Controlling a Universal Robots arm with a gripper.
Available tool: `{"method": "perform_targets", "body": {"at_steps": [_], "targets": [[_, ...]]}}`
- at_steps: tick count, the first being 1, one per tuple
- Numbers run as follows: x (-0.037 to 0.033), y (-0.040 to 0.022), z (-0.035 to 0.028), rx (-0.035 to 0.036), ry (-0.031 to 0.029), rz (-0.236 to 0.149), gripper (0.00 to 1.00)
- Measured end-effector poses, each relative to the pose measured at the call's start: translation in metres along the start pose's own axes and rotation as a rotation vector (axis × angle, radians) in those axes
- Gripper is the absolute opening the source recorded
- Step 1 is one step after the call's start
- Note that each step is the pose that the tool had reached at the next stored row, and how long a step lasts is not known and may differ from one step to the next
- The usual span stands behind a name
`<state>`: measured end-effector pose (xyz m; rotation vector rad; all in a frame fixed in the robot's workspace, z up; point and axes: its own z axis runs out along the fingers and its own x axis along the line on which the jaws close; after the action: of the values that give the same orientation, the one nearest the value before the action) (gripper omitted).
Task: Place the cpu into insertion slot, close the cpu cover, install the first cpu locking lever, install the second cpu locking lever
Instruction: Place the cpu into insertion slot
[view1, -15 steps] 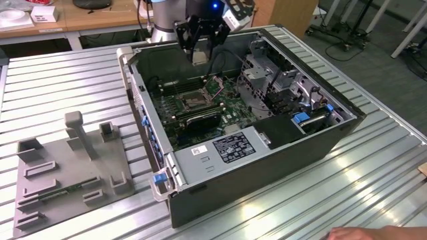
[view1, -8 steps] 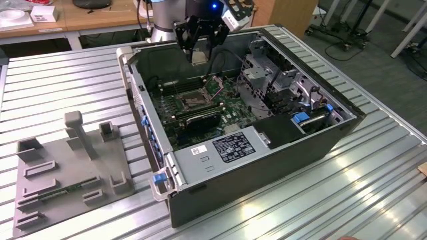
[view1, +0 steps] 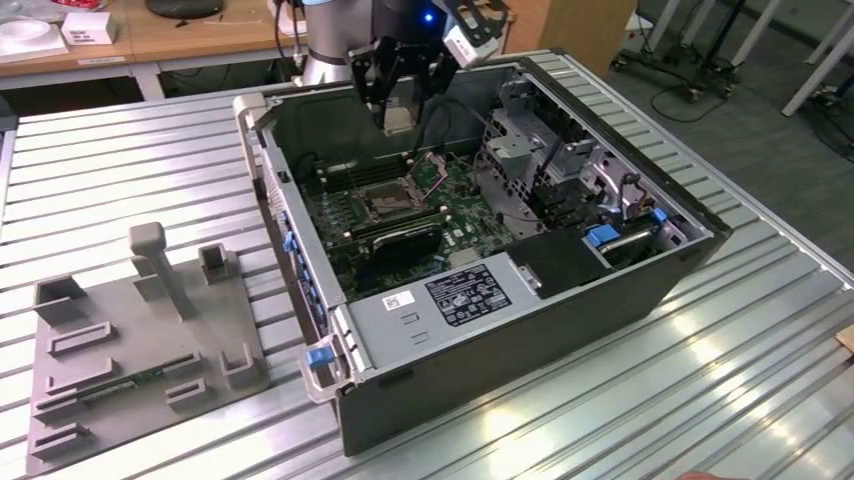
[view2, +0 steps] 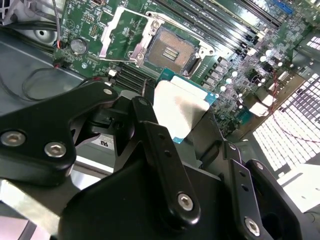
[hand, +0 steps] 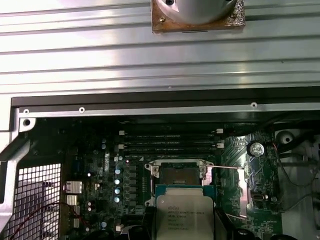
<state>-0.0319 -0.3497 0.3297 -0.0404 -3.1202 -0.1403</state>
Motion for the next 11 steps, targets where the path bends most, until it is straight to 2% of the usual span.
{"method": "perform_targets", "body": {"at_steps": [11], "targets": [[-0.0002,-0.0012,0.0130,0.0002,0.0000,0.000,0.54]]}}
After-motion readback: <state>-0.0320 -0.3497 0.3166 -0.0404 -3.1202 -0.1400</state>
